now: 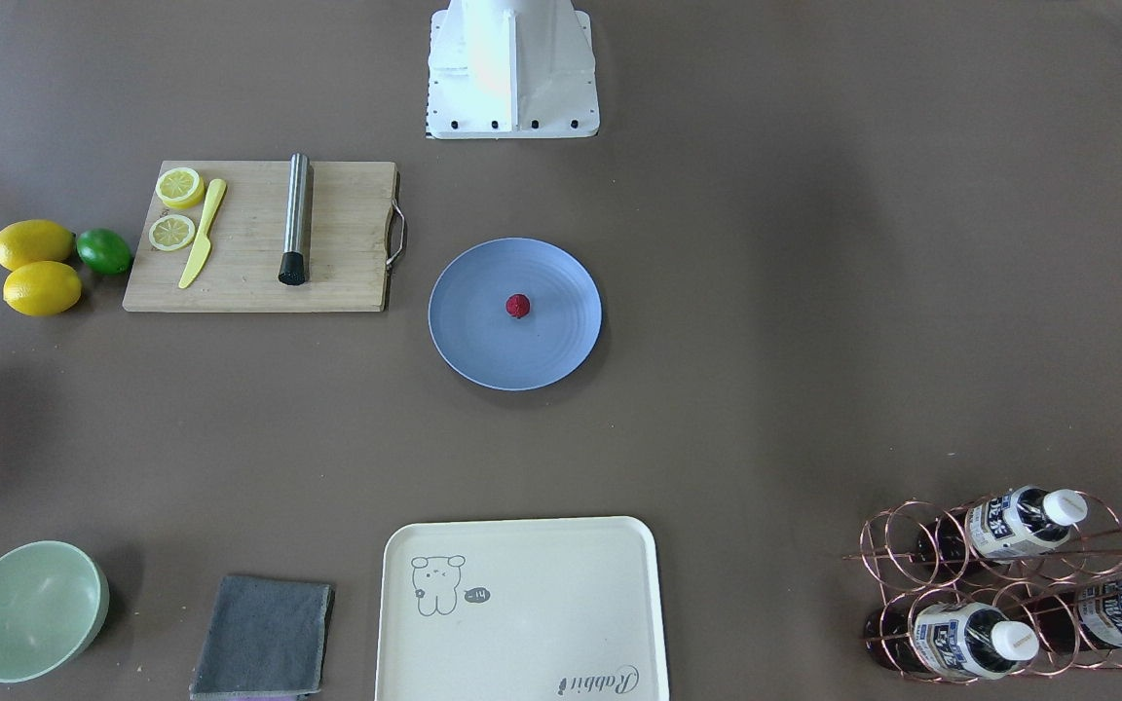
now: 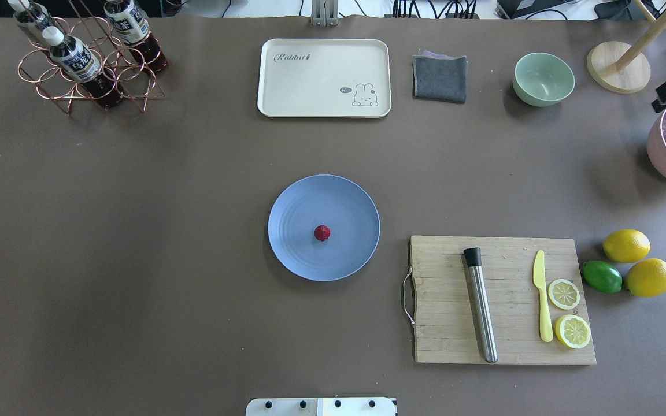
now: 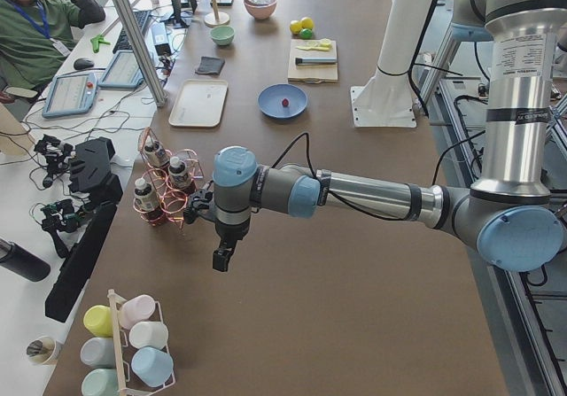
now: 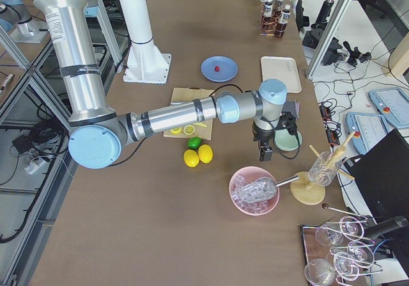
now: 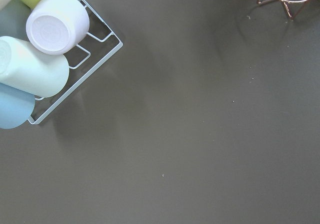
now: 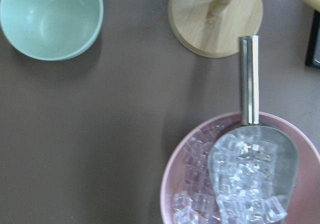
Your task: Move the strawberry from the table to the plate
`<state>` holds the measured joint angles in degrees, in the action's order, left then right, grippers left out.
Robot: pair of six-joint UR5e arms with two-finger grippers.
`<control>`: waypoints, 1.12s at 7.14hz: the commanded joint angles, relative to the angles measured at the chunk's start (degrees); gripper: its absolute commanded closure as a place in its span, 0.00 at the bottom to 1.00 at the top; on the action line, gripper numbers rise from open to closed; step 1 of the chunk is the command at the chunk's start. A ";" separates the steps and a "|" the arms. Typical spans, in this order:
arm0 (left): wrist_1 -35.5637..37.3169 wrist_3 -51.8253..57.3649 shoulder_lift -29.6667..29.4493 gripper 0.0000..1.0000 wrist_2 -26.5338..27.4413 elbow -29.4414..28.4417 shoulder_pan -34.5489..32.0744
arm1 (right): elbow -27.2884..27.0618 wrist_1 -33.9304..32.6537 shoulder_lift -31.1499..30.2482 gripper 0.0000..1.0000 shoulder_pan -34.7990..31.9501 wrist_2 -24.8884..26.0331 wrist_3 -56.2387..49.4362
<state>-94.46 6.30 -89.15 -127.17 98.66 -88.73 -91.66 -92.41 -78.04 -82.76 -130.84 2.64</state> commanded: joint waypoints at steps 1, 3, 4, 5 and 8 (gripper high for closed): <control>-0.11 0.03 0.12 0.02 -0.01 -0.57 -0.04 | 4.03 -0.05 -1.75 0.00 -6.79 -4.15 -6.14; -0.20 0.03 0.21 0.02 -0.01 -0.57 -0.04 | 4.03 0.38 -3.60 0.00 -6.89 -4.16 -6.50; -0.20 0.11 0.38 0.02 -0.01 -0.57 -0.04 | 3.42 0.39 -4.83 0.00 -7.15 -4.24 -6.50; -0.20 0.12 0.38 0.02 -0.01 -0.66 -0.04 | 2.54 0.47 -6.23 0.00 -7.77 -5.11 -6.50; -0.72 0.20 0.29 0.02 0.08 -1.97 -0.04 | -2.03 0.47 -10.55 0.00 -8.64 -5.47 -6.50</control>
<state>-94.83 6.47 -88.82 -127.12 97.31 -88.77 -92.61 -91.98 -87.48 -90.87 -136.23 -3.87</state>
